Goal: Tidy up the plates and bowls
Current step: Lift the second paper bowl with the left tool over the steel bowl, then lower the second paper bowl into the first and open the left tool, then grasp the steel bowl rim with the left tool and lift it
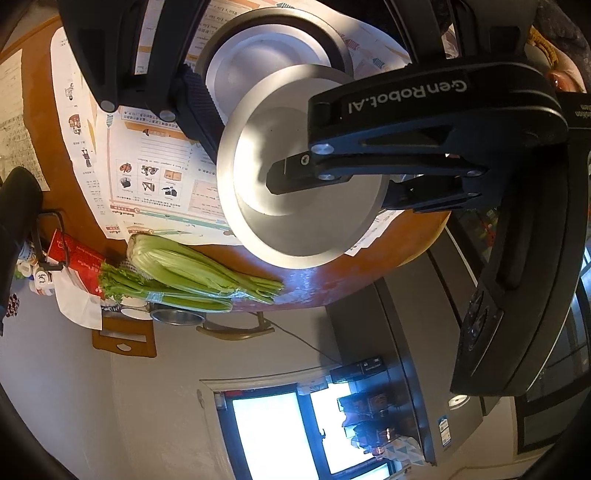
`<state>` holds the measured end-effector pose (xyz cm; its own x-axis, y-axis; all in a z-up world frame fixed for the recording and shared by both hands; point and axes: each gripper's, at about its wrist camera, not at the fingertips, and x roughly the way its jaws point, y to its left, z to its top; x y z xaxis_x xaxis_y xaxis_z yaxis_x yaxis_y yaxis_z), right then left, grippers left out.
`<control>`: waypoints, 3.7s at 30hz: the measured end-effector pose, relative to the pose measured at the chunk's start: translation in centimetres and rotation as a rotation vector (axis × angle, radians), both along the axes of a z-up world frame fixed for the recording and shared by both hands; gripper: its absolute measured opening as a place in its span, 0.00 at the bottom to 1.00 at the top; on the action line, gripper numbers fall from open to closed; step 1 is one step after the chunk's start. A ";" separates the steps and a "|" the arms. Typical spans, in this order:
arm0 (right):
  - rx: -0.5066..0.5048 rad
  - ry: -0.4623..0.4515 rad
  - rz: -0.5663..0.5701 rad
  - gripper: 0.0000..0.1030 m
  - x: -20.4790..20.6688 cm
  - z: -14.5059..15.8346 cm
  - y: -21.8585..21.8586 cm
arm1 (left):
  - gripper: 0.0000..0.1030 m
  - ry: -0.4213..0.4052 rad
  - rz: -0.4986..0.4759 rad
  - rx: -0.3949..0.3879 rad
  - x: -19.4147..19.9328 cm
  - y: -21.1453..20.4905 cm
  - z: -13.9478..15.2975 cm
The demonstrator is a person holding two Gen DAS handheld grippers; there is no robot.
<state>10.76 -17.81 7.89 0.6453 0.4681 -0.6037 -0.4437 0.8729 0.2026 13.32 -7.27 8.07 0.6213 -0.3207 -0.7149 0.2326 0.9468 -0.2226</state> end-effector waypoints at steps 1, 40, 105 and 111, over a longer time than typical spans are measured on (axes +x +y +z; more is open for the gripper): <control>0.000 0.002 0.002 0.74 -0.1 0.0 0.0 | 0.54 0.000 0.002 0.002 -0.1 0.0 0.0; -0.011 0.066 -0.005 0.74 -2.5 -2.7 -1.6 | 0.54 0.077 -0.055 0.014 -1.3 -2.0 -3.6; -0.002 0.311 -0.089 0.75 1.0 -10.0 -4.3 | 0.56 0.230 0.036 -0.004 0.3 1.1 -10.9; -0.016 0.299 -0.056 0.73 0.6 -10.3 -2.6 | 0.52 0.220 0.029 -0.017 0.4 1.1 -11.1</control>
